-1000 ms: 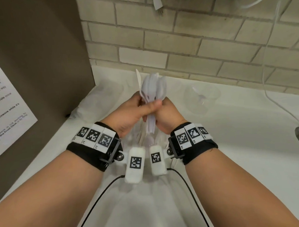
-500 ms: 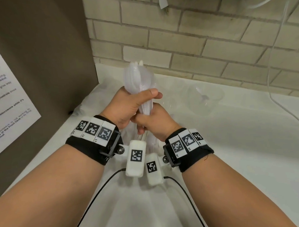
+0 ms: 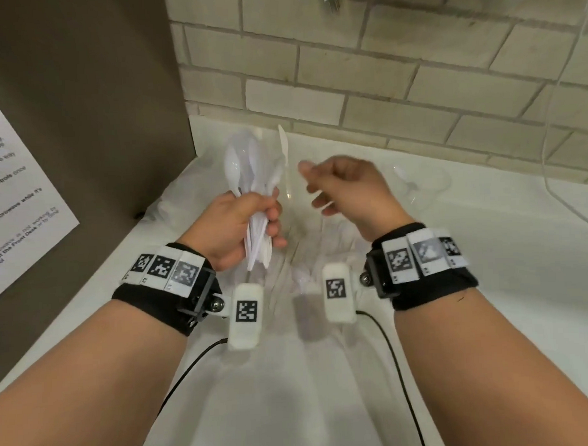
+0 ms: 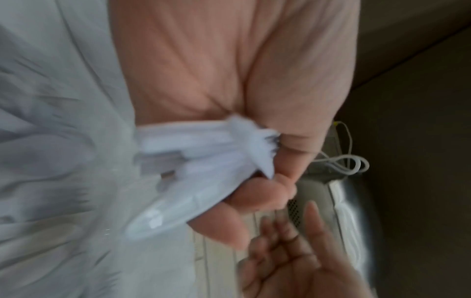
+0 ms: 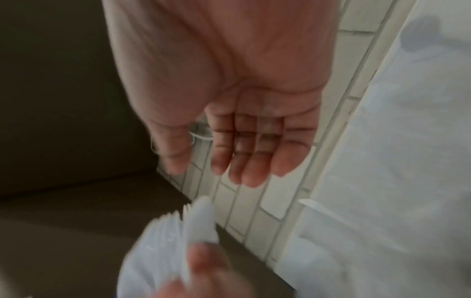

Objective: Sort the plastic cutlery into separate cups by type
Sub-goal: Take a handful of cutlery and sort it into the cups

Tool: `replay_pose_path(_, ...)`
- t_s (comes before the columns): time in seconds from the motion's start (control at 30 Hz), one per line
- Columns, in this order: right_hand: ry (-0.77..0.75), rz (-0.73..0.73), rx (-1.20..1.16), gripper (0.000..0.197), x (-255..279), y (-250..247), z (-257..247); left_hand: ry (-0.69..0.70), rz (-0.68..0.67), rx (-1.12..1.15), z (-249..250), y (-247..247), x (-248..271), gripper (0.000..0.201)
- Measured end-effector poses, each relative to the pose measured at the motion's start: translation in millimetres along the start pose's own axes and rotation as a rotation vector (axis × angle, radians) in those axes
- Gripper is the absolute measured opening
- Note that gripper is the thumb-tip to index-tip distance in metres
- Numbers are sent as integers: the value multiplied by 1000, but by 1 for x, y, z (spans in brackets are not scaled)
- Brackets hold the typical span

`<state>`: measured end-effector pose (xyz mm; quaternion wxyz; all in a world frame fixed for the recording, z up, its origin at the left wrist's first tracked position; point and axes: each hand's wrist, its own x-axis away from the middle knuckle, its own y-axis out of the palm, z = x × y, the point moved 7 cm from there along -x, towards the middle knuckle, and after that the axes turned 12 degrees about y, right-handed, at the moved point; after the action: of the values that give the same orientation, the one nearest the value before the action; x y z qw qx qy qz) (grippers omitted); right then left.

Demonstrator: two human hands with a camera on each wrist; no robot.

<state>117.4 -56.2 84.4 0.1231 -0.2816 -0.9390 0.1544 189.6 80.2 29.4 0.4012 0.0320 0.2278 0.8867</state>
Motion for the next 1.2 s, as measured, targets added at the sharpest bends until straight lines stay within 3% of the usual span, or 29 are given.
replay_pose_path(0.1,-106,26,-104,10,-5,-13,-26,-101,-147,66,-18,8,6,23)
replay_pose_path(0.3,-211,-159,22,23,-3,1,-37,-132,-308,104,-31,15,6,40)
replay_pose_path(0.5,-252,-204,33,19,-1,16,-32,-143,-320,86,-40,12,4,39)
replay_pose_path(0.7,-206,-80,-52,12,-4,3,-33,-137,-303,62,-45,6,3,43)
replay_pose_path(0.97,-187,-20,-194,13,-7,-1,-35,-182,-311,86,-49,5,6,43)
replay_pose_path(1.13,-160,-14,43,30,-9,13,-26,-172,-301,118,-49,6,6,41)
replay_pose_path(1.2,-158,46,-142,19,-6,5,-34,-172,-299,92,-49,5,8,41)
